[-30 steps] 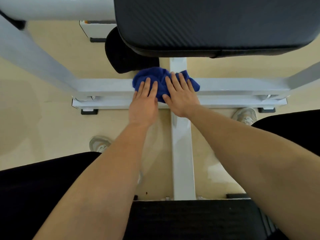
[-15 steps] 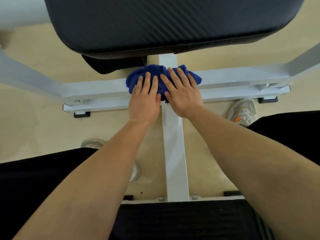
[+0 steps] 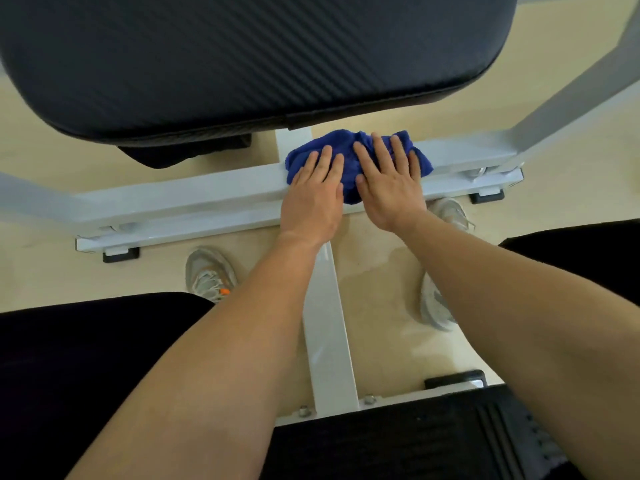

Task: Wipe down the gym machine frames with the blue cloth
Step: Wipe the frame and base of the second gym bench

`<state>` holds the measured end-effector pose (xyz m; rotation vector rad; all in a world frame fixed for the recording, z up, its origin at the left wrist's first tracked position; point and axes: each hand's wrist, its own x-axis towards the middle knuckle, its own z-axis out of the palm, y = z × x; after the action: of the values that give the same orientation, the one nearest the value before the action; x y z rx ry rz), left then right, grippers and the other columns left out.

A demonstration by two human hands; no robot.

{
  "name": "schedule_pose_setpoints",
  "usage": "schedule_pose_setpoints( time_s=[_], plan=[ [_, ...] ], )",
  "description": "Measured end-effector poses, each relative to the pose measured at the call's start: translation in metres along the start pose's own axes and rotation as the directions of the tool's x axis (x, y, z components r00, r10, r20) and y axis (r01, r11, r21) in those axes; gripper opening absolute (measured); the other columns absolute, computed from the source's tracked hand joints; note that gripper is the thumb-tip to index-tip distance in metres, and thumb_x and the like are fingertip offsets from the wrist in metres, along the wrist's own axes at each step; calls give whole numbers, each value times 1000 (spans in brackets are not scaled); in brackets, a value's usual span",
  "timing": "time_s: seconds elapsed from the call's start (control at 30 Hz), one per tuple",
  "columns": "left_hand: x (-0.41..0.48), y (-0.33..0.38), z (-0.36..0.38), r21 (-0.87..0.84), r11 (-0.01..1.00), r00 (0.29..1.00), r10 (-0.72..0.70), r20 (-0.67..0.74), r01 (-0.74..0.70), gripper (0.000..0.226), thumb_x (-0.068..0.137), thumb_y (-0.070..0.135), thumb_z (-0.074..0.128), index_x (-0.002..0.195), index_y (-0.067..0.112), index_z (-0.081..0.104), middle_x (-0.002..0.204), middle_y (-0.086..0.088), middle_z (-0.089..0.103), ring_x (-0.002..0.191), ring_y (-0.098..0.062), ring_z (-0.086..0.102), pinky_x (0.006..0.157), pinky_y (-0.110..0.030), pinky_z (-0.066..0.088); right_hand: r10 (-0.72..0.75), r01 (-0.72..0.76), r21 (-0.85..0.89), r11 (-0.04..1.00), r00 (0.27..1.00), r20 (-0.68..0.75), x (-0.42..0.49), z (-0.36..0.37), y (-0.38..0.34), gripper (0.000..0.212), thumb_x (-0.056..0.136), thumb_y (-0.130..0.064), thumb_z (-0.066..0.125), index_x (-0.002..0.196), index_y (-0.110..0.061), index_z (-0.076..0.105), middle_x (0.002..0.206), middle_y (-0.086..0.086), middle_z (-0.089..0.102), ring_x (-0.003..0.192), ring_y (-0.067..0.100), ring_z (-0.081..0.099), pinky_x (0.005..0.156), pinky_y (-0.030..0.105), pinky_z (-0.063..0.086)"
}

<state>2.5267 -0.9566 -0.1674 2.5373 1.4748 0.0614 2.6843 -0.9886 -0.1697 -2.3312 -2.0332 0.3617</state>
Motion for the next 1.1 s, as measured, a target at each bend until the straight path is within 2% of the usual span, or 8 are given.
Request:
schedule_pose_setpoints(
  time_s=[0.13, 0.27, 0.33, 0.6, 0.8, 0.97, 1.1],
  plan=[
    [-18, -38, -7, 53, 992, 994, -110, -2, 110, 59, 102, 22, 43, 156, 14, 20, 163, -10, 18, 151, -28, 14, 123, -38, 11, -92, 92, 14, 996, 996, 21, 2, 6, -50, 58, 105, -43, 20, 159, -27, 4, 167, 3, 0, 152, 30, -7, 121, 49, -4],
    [-22, -43, -8, 119, 984, 991, -133, 3, 131, 56, 104, 23, 37, 156, 14, 20, 163, -10, 19, 150, -31, 15, 122, -41, 12, -155, 155, 16, 988, 987, 27, -1, 11, -55, 57, 106, -41, 20, 159, -27, 4, 167, 2, 1, 153, 28, -6, 122, 47, -3],
    [-19, -32, -8, 158, 982, 994, -105, 10, 102, 55, 105, 26, 35, 156, 13, 20, 163, -11, 19, 150, -34, 15, 122, -44, 14, -177, 177, 9, 984, 984, 13, -1, 10, -36, 56, 106, -39, 21, 159, -29, 5, 167, 0, 3, 153, 26, -3, 123, 45, -1],
    [35, 73, 16, 139, 990, 998, 17, 53, -24, 56, 105, 27, 37, 156, 13, 20, 163, -11, 19, 149, -36, 16, 120, -46, 17, -52, 56, 48, 997, 996, -73, -8, 2, 81, 55, 105, -33, 26, 159, -27, 14, 166, -1, 9, 153, 25, 6, 123, 43, 2],
    [79, 133, 29, 130, 972, 978, 186, 91, -197, 55, 105, 27, 35, 156, 13, 18, 163, -10, 18, 150, -35, 16, 119, -46, 22, 20, -16, 41, 999, 994, -112, -11, -10, 165, 53, 106, -33, 28, 158, -25, 19, 166, 1, 13, 153, 26, 10, 123, 45, 11],
    [98, 142, 33, 92, 949, 950, 292, 109, -302, 54, 105, 25, 36, 156, 14, 21, 162, -8, 22, 150, -32, 18, 121, -44, 21, 74, -61, 84, 995, 983, -168, -11, -11, 178, 52, 106, -29, 32, 156, -20, 27, 164, 4, 20, 152, 28, 15, 123, 43, 12],
    [82, 126, 29, 29, 959, 957, 278, 82, -282, 54, 105, 20, 40, 155, 15, 23, 163, -7, 21, 150, -29, 17, 122, -41, 20, 95, -81, 93, 992, 982, -165, -12, -7, 153, 53, 105, -31, 27, 157, -19, 26, 164, 6, 18, 152, 31, 13, 122, 43, 7]
  ],
)
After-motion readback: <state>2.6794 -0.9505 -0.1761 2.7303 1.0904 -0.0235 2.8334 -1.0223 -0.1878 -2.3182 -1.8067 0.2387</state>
